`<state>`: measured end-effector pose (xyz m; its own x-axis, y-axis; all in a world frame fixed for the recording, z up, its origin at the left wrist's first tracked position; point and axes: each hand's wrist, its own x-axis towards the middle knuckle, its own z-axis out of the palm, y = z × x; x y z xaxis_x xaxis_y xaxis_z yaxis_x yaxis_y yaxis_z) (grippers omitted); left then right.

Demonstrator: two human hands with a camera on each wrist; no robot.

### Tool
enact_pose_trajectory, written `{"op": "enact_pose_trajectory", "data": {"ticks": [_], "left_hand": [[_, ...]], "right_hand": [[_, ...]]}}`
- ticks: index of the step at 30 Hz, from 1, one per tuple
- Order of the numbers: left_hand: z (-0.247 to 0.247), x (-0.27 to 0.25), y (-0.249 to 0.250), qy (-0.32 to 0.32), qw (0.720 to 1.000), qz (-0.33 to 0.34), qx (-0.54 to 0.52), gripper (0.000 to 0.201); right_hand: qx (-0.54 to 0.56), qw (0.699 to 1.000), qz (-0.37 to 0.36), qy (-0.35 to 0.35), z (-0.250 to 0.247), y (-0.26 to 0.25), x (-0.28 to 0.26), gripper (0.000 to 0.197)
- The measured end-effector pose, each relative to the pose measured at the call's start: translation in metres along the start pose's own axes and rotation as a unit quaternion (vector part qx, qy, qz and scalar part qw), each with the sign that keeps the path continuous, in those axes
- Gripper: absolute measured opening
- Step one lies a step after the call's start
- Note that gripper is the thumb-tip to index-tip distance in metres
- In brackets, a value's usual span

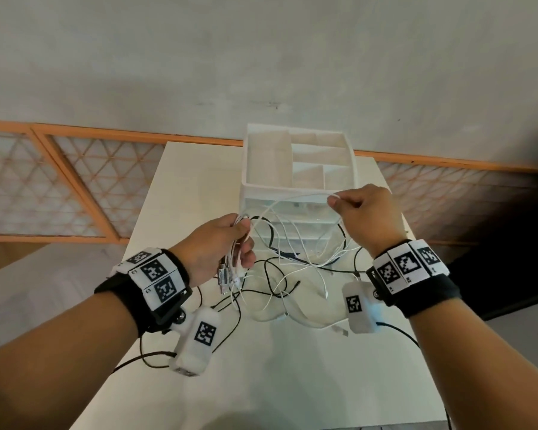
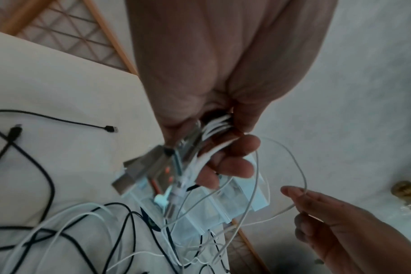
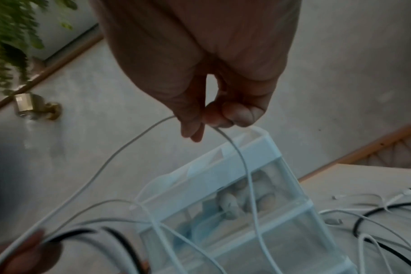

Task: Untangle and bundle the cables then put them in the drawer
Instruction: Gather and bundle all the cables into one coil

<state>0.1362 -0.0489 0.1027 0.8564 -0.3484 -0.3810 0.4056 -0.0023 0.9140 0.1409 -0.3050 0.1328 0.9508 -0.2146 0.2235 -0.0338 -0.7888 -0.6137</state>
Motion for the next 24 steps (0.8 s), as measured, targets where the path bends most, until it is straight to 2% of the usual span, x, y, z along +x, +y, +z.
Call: {"op": "enact_pose_trajectory", "data": {"ticks": [2, 4, 5, 6, 7, 8, 9, 10, 11, 13, 14, 15, 17, 18, 20, 22, 24], "left_hand": [[-0.003, -0.002, 0.0, -0.012, 1.0, -0.003, -0.004, 0.022], [-0.006, -0.003, 0.0, -0.021, 1.0, 0.004, 0.014, 0.024], [-0.008, -0.003, 0.0, -0.024, 0.999, 0.013, 0.041, 0.027], [-0.007, -0.004, 0.001, -0.027, 0.996, 0.022, 0.084, 0.031], [-0.006, -0.006, 0.004, -0.031, 0.99, 0.032, 0.136, 0.037], [-0.003, -0.009, 0.008, -0.035, 0.981, 0.044, 0.185, 0.041], [0.002, -0.012, 0.012, -0.039, 0.972, 0.059, 0.225, 0.044], [0.007, -0.015, 0.017, -0.043, 0.963, 0.08, 0.254, 0.044], [0.012, -0.018, 0.023, -0.048, 0.955, 0.108, 0.273, 0.044], [0.019, -0.025, 0.033, -0.056, 0.938, 0.166, 0.3, 0.046], [0.02, -0.029, 0.036, -0.055, 0.931, 0.189, 0.306, 0.046], [0.018, -0.033, 0.038, -0.051, 0.931, 0.202, 0.301, 0.046], [0.01, -0.04, 0.037, -0.04, 0.937, 0.201, 0.282, 0.048], [0.006, -0.043, 0.034, -0.038, 0.938, 0.195, 0.285, 0.048], [0.0, -0.045, 0.025, -0.048, 0.932, 0.173, 0.314, 0.046], [-0.003, -0.041, 0.014, -0.064, 0.912, 0.156, 0.373, 0.041], [-0.007, -0.035, 0.005, -0.061, 0.893, 0.141, 0.423, 0.04]], "right_hand": [[-0.015, 1.0, 0.014, -0.02, -0.002, 0.006, -0.001, 0.017], [-0.08, 0.988, 0.002, -0.129, -0.005, 0.008, -0.005, 0.01], [-0.095, 0.979, -0.015, -0.178, -0.006, 0.004, -0.008, 0.017], [-0.086, 0.974, -0.028, -0.207, -0.007, 0.002, -0.01, 0.043], [-0.034, 0.976, -0.037, -0.213, -0.009, -0.004, -0.012, 0.065], [0.023, 0.978, -0.04, -0.205, -0.009, -0.012, -0.014, 0.078], [0.072, 0.974, -0.053, -0.207, -0.007, -0.023, -0.019, 0.082], [0.109, 0.966, -0.063, -0.227, -0.002, -0.033, -0.025, 0.078], [0.129, 0.956, -0.087, -0.25, 0.005, -0.043, -0.034, 0.065], [0.086, 0.95, -0.133, -0.27, 0.026, -0.045, -0.044, 0.02], [0.039, 0.95, -0.129, -0.28, 0.034, -0.036, -0.043, 0.016], [-0.025, 0.947, -0.11, -0.302, 0.037, -0.022, -0.039, 0.023], [-0.177, 0.924, -0.05, -0.335, 0.029, 0.009, -0.024, 0.028], [-0.227, 0.917, -0.025, -0.327, 0.02, 0.022, -0.016, 0.025], [-0.259, 0.932, 0.024, -0.252, 0.0, 0.042, 0.0, 0.017], [-0.224, 0.966, 0.044, -0.123, -0.014, 0.051, 0.013, 0.016], [-0.191, 0.981, 0.02, -0.002, -0.019, 0.056, 0.021, 0.018]]}}
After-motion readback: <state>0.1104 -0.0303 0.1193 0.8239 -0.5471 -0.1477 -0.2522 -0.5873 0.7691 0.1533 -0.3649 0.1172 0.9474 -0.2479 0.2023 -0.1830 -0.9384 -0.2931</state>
